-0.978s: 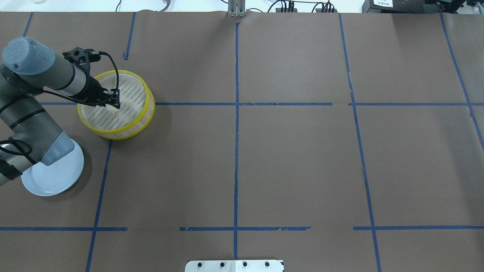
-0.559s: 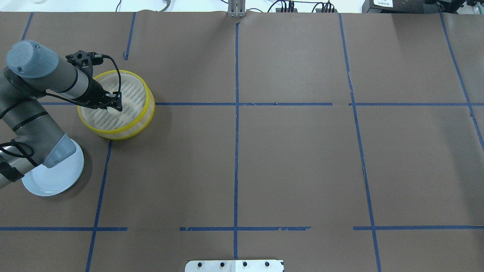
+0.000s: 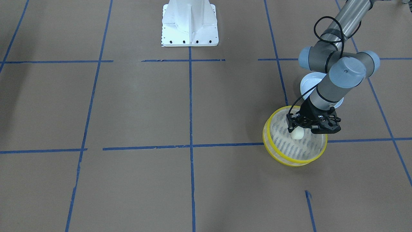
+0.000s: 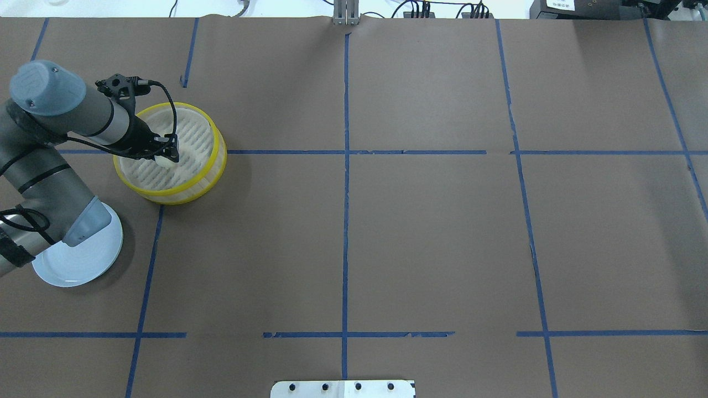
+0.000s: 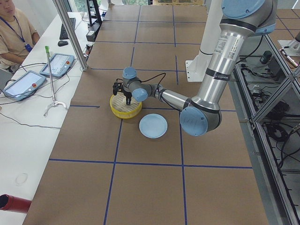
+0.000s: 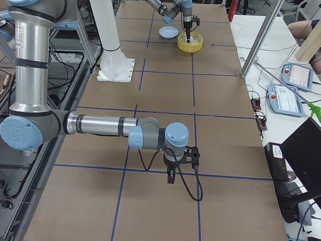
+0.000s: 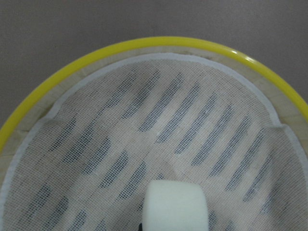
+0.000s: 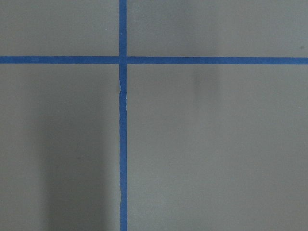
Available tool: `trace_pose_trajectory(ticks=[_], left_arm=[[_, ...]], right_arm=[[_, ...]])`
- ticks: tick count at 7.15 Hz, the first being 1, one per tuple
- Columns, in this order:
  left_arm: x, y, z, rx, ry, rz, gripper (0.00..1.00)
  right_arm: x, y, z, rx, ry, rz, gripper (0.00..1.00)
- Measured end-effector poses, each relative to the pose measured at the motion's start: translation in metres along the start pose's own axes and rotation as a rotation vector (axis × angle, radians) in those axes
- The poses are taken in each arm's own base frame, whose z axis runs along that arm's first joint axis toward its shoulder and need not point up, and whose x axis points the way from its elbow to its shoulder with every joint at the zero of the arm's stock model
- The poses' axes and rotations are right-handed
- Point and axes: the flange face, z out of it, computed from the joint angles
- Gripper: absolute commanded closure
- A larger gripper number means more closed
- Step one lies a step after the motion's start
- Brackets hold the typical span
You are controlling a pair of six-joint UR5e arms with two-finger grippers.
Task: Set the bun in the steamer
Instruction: 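Lower the bun onto the steamer mesh and open the left gripper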
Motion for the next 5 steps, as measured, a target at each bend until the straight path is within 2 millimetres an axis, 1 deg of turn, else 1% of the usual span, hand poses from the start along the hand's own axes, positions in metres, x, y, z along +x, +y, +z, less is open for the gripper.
trace_pose_trajectory(ticks=[1, 2, 4, 5], left_arm=[[-0.0001, -0.0001, 0.0000, 0.001, -0.001, 0.000, 0.50], [0.0004, -0.0001, -0.0004, 0.002, 0.000, 0.000, 0.49], [0.0013, -0.0004, -0.0009, 0.003, 0.002, 0.001, 0.42], [0.0017, -0.0003, -0.0015, 0.004, 0.003, 0.002, 0.24]], right_arm=[[0.0000, 0.0000, 0.0000, 0.000, 0.000, 0.000, 0.00], [0.0000, 0.0000, 0.0000, 0.000, 0.000, 0.000, 0.00], [0.0000, 0.0000, 0.0000, 0.000, 0.000, 0.000, 0.00], [0.0000, 0.0000, 0.0000, 0.000, 0.000, 0.000, 0.00]])
